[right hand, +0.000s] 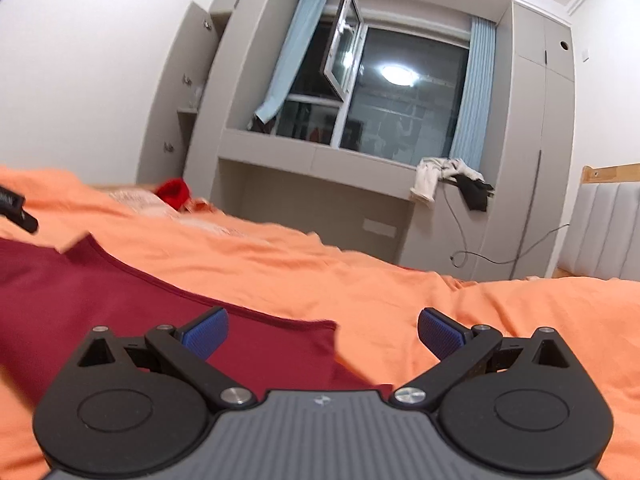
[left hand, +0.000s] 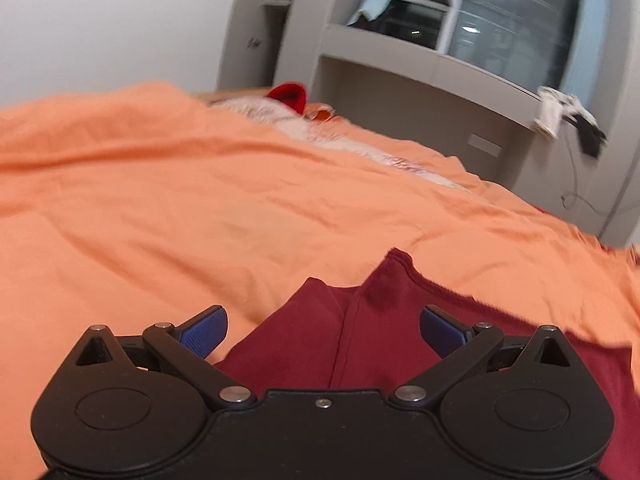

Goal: Fold small clothes

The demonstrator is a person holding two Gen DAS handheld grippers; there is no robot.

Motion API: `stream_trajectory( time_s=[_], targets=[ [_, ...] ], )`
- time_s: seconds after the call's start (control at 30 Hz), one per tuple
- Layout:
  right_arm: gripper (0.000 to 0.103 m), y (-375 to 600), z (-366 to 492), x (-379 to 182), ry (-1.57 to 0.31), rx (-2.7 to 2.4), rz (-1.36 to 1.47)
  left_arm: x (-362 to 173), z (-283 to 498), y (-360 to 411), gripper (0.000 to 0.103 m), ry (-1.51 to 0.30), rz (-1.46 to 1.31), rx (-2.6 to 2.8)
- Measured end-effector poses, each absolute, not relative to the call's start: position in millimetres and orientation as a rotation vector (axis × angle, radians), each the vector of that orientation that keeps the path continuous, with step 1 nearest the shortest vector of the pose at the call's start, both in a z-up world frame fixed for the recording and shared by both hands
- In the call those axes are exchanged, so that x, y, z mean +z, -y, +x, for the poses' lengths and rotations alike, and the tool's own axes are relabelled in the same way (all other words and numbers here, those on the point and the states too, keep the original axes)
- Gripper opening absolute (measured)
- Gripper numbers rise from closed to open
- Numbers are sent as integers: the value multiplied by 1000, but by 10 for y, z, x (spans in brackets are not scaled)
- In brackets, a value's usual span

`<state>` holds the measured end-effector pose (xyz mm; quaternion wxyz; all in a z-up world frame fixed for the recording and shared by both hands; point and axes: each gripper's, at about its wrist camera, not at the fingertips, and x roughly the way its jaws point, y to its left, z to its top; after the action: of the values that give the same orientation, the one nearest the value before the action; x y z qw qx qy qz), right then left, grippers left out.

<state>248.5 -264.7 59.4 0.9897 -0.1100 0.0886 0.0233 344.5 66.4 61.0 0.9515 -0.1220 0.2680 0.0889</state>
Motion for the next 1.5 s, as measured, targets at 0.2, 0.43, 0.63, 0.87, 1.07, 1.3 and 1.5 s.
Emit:
stream_trajectory(
  time_s=[0.2, 0.43, 0.63, 0.87, 1.07, 1.3, 1.5],
  targets=[
    [103, 2379, 2317, 533, -187, 134, -204, 649, 2815, -707, 102, -449, -184, 125],
    [103, 2086, 2306, 445, -221, 207, -183, 478, 2336, -948, 102, -477, -334, 89],
    [103, 1878, 2388, 403, -236, 217, -194, 358, 2246, -846, 102, -541, -339, -15],
    [103, 1760, 2507, 303, -290, 212, -201, 254, 2181, -737, 102, -593, -362, -142],
    [103, 1596, 2617, 28, -404, 205, -244, 161, 2236, -518, 102, -627, -316, -161],
    [103, 1600, 2572, -10, -397, 209, -236, 57, 2228, -80, 102, -632, -180, -217],
    [103, 1645, 2612, -3, -409, 224, -204, 58, 2291, -141, 102, -628, -277, -204]
  ],
)
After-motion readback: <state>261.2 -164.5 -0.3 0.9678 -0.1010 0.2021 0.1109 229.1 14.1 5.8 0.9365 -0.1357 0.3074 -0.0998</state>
